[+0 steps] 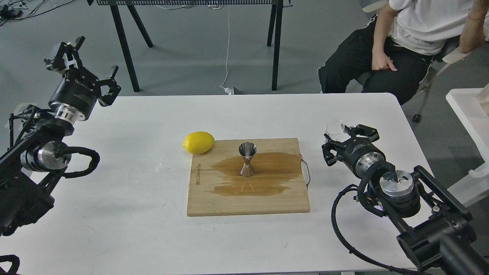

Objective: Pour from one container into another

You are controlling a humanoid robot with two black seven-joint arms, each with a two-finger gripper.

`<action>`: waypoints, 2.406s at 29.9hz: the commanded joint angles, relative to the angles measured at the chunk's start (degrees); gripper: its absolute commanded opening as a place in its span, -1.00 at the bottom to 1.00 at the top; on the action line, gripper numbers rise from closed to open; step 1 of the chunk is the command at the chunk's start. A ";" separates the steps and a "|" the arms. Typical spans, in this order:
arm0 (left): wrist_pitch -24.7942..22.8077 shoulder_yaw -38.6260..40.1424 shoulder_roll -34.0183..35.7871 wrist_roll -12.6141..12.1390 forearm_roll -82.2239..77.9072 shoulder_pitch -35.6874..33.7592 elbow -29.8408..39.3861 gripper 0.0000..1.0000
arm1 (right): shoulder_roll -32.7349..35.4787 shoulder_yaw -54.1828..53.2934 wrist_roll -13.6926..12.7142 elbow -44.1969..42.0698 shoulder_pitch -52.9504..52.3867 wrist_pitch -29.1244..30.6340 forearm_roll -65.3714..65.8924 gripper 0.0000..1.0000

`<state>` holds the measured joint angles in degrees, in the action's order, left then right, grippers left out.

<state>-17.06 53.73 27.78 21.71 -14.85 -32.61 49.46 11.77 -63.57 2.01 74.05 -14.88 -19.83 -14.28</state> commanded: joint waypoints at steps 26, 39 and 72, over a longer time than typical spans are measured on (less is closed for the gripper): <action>0.53 -0.11 0.00 0.00 0.00 0.00 0.02 1.00 | 0.53 -3.67 -9.56 -18.94 1.61 19.30 -8.75 0.10; 0.71 -0.11 -0.18 0.00 0.00 0.00 0.02 1.00 | 0.53 -3.41 -9.57 -19.38 1.61 19.57 -8.57 0.27; 0.71 0.68 -1.49 0.00 2.89 0.35 -0.94 1.00 | 7.74 -5.78 -4.82 -28.33 -15.95 47.83 -2.33 1.00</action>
<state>-16.36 54.40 27.11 21.77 -13.23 -32.28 49.31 19.95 -70.00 -3.38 51.49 -25.76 27.83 -17.10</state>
